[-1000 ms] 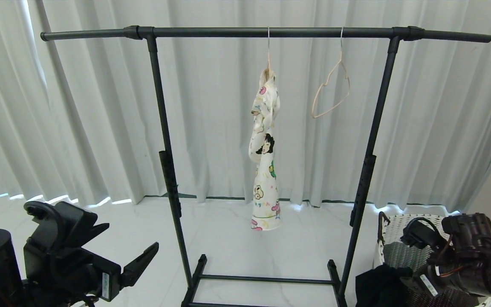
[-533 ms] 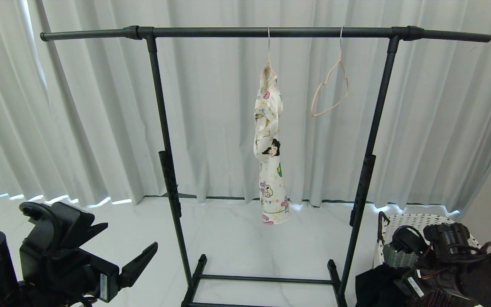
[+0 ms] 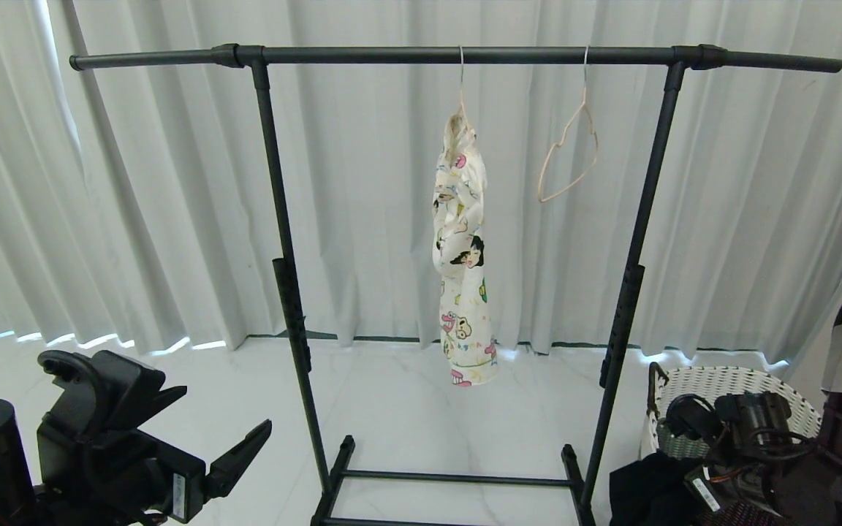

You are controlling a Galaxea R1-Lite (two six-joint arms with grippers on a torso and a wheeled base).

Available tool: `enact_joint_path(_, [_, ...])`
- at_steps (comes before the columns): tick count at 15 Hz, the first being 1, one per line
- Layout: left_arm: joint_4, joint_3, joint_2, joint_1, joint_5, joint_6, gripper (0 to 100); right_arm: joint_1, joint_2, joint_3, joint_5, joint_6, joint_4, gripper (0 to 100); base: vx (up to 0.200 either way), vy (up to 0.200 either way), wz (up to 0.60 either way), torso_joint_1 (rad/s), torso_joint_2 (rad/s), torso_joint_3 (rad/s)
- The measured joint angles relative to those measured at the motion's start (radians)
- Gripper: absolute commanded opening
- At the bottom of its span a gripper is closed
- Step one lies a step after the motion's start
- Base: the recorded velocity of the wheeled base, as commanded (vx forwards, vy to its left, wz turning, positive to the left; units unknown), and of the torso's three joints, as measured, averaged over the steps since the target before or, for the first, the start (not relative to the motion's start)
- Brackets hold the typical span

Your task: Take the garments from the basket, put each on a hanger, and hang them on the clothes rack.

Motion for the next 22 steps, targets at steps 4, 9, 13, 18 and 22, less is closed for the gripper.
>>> enact_joint_path(4, [0.000,0.002,0.000,0.001,0.001,0.000,100,0.000,0.003,0.005,0.010,0.005,-0.007,0,0.000,0.000,0.00,0.000,0.00,0.000])
enact_joint_path(9, [0.000,0.003,0.004,0.000,0.035,0.000,100,0.006,-0.136,-0.014,0.072,0.006,0.079,0,0.000,0.000,0.00,0.000,0.00,0.000])
enact_joint_path(13, [0.000,-0.001,0.030,0.000,0.215,0.000,100,0.027,-0.352,-0.227,0.127,0.015,0.510,0,0.000,0.000,0.00,0.000,0.00,0.000])
enact_joint_path(18, [-0.001,-0.017,0.040,-0.018,0.224,-0.003,100,0.157,-0.579,-0.675,0.141,0.088,1.118,0,-0.120,0.000,0.00,0.000,0.00,0.000])
enact_joint_path(22, [-0.002,-0.039,0.044,-0.029,0.223,-0.003,100,0.269,-0.646,-0.893,0.139,0.099,1.294,0,-0.150,0.000,0.00,0.003,0.00,0.001])
